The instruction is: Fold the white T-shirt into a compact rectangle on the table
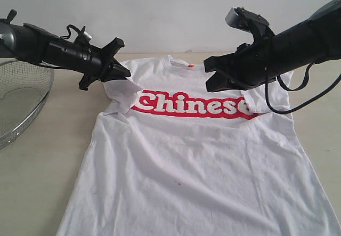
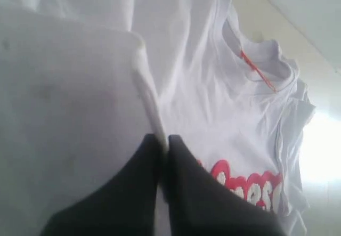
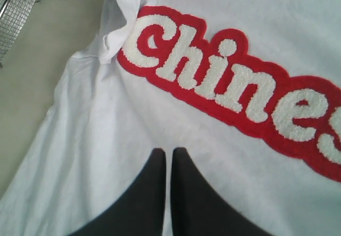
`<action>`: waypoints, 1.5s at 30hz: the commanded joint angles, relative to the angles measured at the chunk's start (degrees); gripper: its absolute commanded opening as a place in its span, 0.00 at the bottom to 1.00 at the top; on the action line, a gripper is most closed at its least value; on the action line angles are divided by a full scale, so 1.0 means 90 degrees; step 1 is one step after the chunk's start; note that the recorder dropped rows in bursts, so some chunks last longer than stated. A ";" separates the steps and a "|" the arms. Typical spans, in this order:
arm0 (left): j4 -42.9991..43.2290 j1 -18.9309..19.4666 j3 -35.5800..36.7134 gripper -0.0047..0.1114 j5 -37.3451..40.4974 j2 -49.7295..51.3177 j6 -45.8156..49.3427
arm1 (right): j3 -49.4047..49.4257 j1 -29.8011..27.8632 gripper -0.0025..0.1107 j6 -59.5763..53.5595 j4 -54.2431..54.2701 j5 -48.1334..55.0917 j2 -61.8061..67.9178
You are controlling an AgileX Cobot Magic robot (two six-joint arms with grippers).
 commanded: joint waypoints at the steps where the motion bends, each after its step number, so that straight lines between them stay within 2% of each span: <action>1: -0.0203 -0.0282 -0.0039 0.08 0.0005 -0.0013 0.0380 | -0.0026 -0.0002 0.02 -0.0032 0.0025 0.0025 -0.0064; 9: -0.0249 -0.0512 -0.0330 0.08 0.0231 -0.0013 0.0600 | -0.0026 -0.0002 0.02 -0.0020 0.0025 0.0052 -0.0064; 22: -0.0113 -0.0523 -0.0407 0.10 0.0210 -0.0013 0.0600 | -0.0026 -0.0002 0.02 0.0049 0.0025 0.0000 -0.0064; 24: -0.0113 -0.0523 -0.0407 0.18 0.0235 -0.0013 0.0600 | -0.0026 -0.0002 0.02 0.0049 0.0025 0.0000 -0.0064; 28: -0.0113 -0.0523 -0.0407 0.50 0.0363 -0.0013 0.0600 | -0.0026 -0.0002 0.02 0.0065 0.0037 0.0000 -0.0064; 30: -0.0113 -0.0523 -0.0407 0.59 0.0412 -0.0013 0.0600 | -0.0026 -0.0002 0.02 0.0065 0.0037 0.0000 -0.0064; 36: -0.0246 -0.0413 -0.0407 0.51 0.0820 -0.0037 0.0656 | -0.0026 -0.0002 0.02 0.0078 0.0037 0.0000 -0.0064; 38: -0.0176 -0.0301 -0.0407 0.42 0.1007 -0.0089 0.0656 | -0.0026 -0.0002 0.02 0.0078 0.0037 0.0000 -0.0064; 42: 0.0449 0.0090 -0.0407 0.14 0.1484 -0.0339 0.0486 | -0.0026 -0.0002 0.02 0.0148 0.0008 0.0000 -0.0076; 43: 0.0565 0.0199 -0.0407 0.09 0.1632 -0.0414 0.0434 | -0.0026 -0.0002 0.02 0.0151 -0.0026 0.0000 -0.0106; 45: 0.0749 0.0389 -0.0407 0.09 0.1947 -0.0616 0.0353 | -0.0026 -0.0002 0.02 0.0331 -0.0248 0.0000 -0.0176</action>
